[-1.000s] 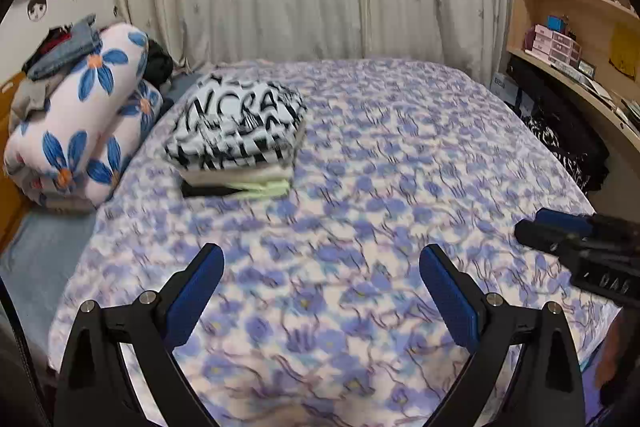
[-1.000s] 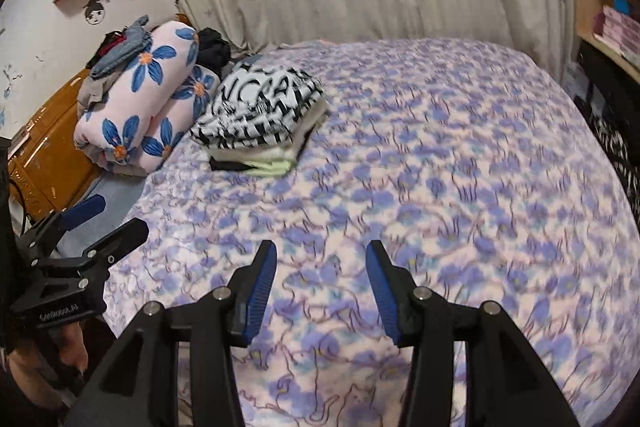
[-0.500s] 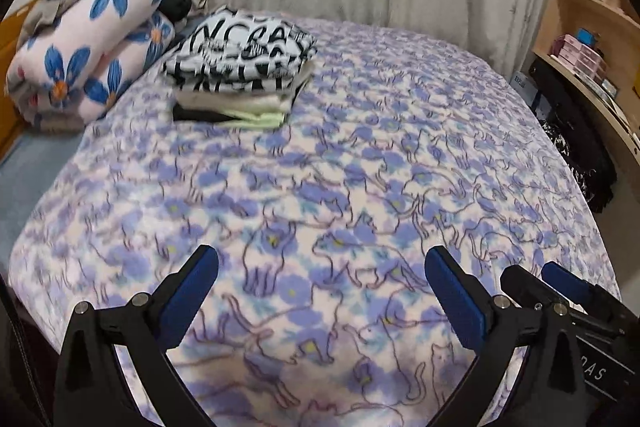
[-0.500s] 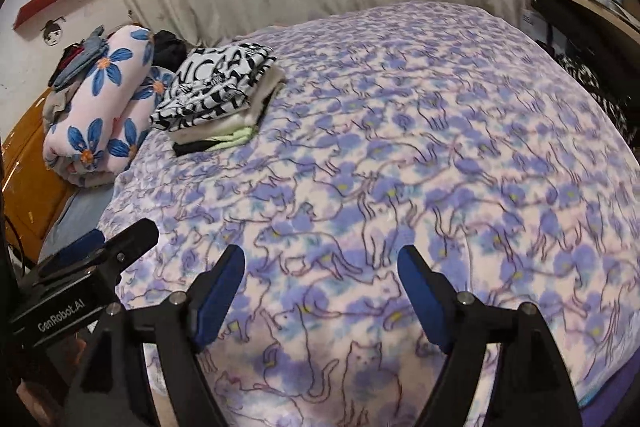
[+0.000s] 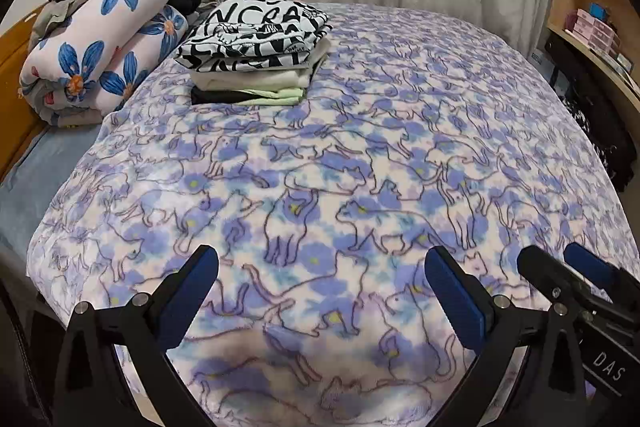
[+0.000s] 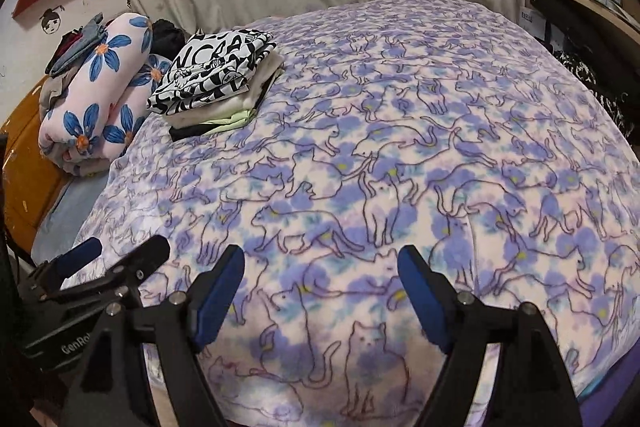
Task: Fold large clothes
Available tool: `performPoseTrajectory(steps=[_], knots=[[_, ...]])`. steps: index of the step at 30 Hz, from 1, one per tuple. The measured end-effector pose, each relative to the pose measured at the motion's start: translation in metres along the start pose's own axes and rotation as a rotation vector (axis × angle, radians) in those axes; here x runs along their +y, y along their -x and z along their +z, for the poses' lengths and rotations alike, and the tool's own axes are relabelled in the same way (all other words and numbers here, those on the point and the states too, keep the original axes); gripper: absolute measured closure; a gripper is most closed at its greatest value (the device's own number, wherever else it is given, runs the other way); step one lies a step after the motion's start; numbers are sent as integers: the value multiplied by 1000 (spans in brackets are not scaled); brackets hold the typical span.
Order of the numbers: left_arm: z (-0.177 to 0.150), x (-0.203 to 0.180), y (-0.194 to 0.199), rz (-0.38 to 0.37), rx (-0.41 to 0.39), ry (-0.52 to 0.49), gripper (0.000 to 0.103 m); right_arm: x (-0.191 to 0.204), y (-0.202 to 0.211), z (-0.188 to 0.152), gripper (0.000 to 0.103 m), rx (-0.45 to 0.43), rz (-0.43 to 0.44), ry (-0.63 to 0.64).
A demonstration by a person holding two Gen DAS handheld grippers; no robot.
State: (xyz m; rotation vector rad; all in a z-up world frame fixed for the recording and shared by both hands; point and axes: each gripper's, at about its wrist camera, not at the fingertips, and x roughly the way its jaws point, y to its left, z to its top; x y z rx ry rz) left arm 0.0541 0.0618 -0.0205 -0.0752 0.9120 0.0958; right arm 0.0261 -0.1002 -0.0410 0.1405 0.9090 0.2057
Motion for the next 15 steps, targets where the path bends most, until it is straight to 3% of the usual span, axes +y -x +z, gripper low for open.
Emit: performPoseTrajectory(steps=[15], knots=[[-1, 0, 5, -16, 5, 5, 1, 0, 9, -1, 24, -33, -21, 6]])
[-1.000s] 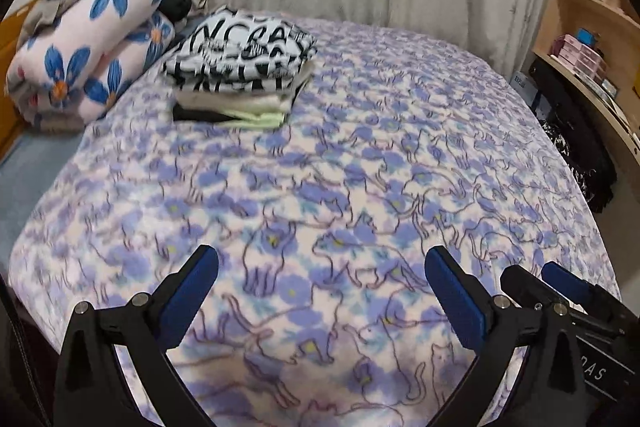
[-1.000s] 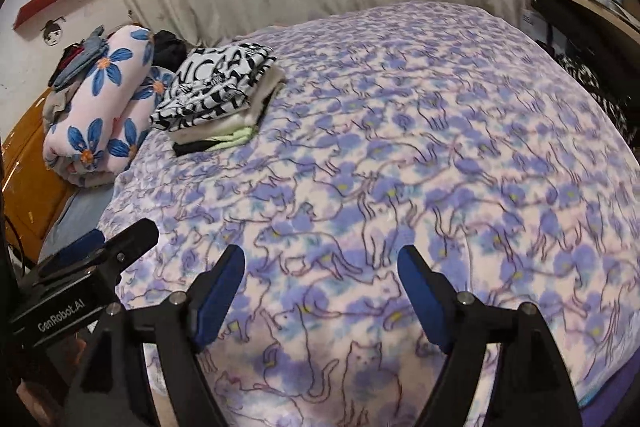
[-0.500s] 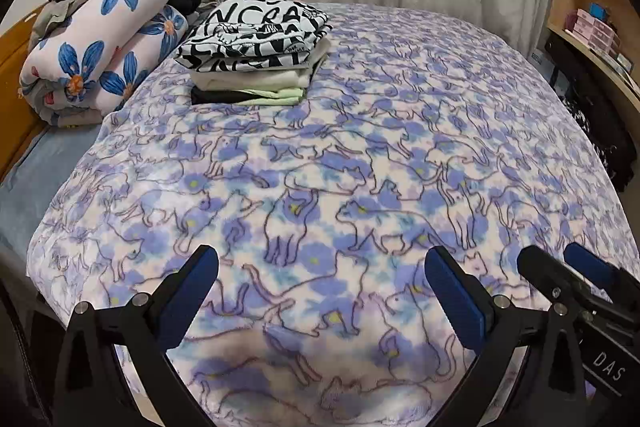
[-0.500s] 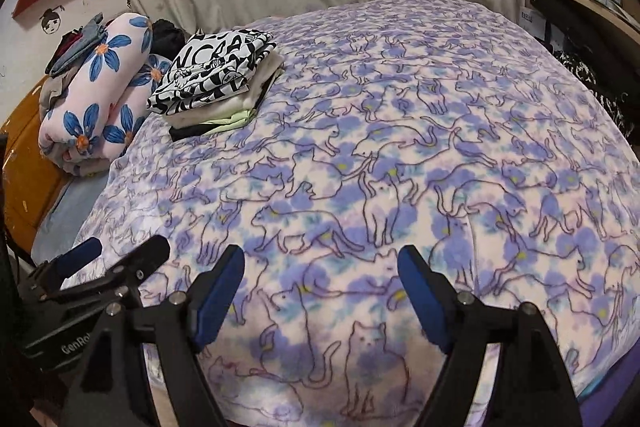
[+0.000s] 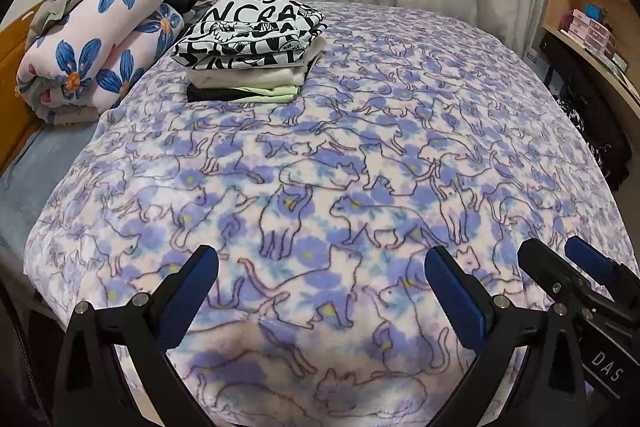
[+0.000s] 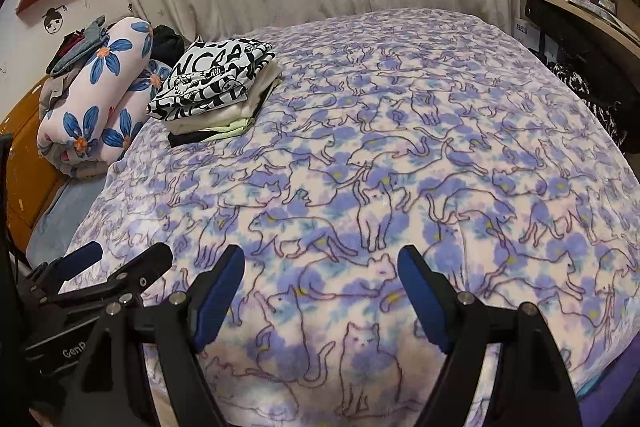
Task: Fold large clothes
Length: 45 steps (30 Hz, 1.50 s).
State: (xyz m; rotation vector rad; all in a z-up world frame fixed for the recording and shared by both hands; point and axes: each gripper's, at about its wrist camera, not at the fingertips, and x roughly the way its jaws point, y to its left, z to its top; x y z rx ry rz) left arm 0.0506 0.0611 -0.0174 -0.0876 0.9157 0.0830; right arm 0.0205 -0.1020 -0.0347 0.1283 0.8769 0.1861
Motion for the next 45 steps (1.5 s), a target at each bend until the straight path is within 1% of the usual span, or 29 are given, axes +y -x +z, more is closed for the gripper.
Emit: performPoseTrajectory(steps=[4, 18, 30, 45], knots=[[0, 0, 0, -1, 7, -1, 1, 0, 0, -1, 24, -1, 1, 1], [2, 1, 4, -4, -10, -16, 1, -4, 3, 0, 24, -3, 5, -3], [4, 2, 1, -13, 10, -15, 1, -6, 2, 0, 24, -2, 3, -1], [4, 3, -1, -12, 9, -17, 1, -5, 1, 0, 24, -2, 4, -3]])
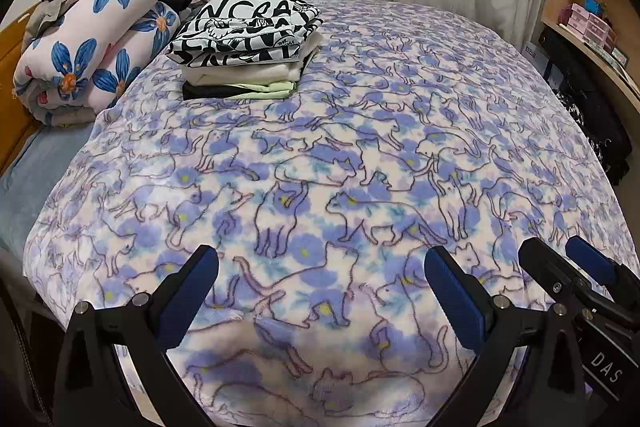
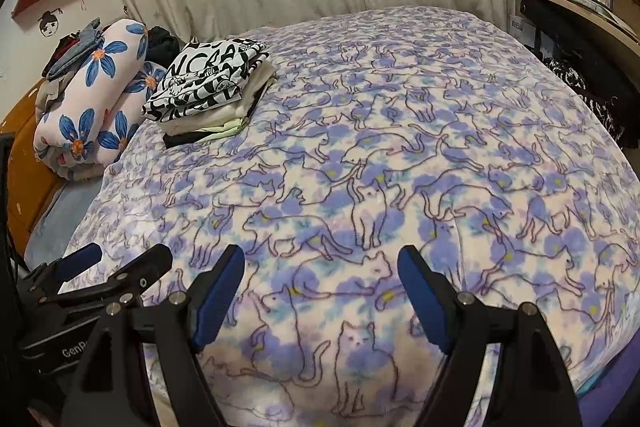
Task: Fold large clothes
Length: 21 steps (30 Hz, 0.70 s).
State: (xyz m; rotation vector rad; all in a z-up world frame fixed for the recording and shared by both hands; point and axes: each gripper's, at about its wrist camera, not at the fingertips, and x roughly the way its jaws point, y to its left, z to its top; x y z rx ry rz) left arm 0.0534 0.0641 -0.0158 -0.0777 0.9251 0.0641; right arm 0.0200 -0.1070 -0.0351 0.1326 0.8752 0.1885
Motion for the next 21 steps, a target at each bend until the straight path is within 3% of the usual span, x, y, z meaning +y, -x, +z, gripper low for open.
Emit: performPoseTrajectory(steps=[21], knots=[[-6, 6, -8, 1, 14, 0, 1, -4, 2, -1, 24, 5, -6, 1]])
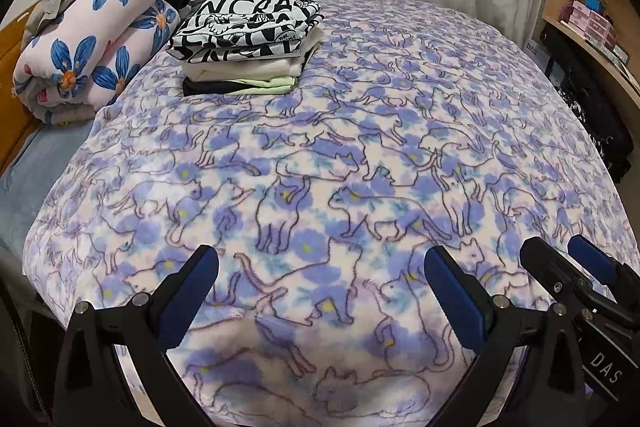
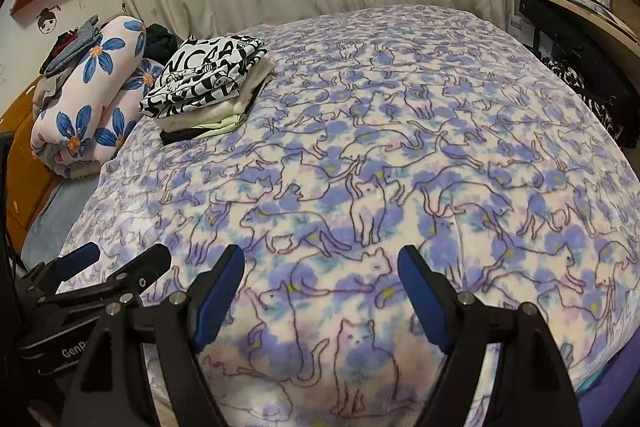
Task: Fold large clothes
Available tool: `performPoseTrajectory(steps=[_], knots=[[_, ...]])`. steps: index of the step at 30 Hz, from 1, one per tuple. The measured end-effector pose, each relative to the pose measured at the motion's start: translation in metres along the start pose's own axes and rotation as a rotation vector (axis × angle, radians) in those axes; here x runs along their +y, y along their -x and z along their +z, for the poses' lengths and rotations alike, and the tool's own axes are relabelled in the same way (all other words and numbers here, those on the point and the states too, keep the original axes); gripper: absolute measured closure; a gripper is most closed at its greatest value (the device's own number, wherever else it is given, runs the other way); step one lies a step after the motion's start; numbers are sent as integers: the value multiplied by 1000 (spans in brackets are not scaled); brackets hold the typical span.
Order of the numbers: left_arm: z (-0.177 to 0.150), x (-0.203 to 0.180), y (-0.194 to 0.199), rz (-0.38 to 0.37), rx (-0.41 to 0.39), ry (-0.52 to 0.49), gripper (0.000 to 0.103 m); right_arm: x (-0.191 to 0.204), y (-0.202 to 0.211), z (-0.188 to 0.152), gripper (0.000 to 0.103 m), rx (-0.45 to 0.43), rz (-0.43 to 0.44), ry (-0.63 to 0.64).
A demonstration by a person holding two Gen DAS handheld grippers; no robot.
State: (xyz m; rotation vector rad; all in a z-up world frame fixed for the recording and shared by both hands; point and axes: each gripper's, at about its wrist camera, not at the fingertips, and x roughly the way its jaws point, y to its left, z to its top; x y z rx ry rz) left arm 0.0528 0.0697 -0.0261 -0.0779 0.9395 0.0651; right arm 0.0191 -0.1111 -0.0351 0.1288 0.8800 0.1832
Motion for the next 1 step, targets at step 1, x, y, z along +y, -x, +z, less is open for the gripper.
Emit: performPoseTrajectory(steps=[1], knots=[[-1, 2, -1, -1, 3, 1, 1, 0, 0, 0, 24, 0, 1, 0]])
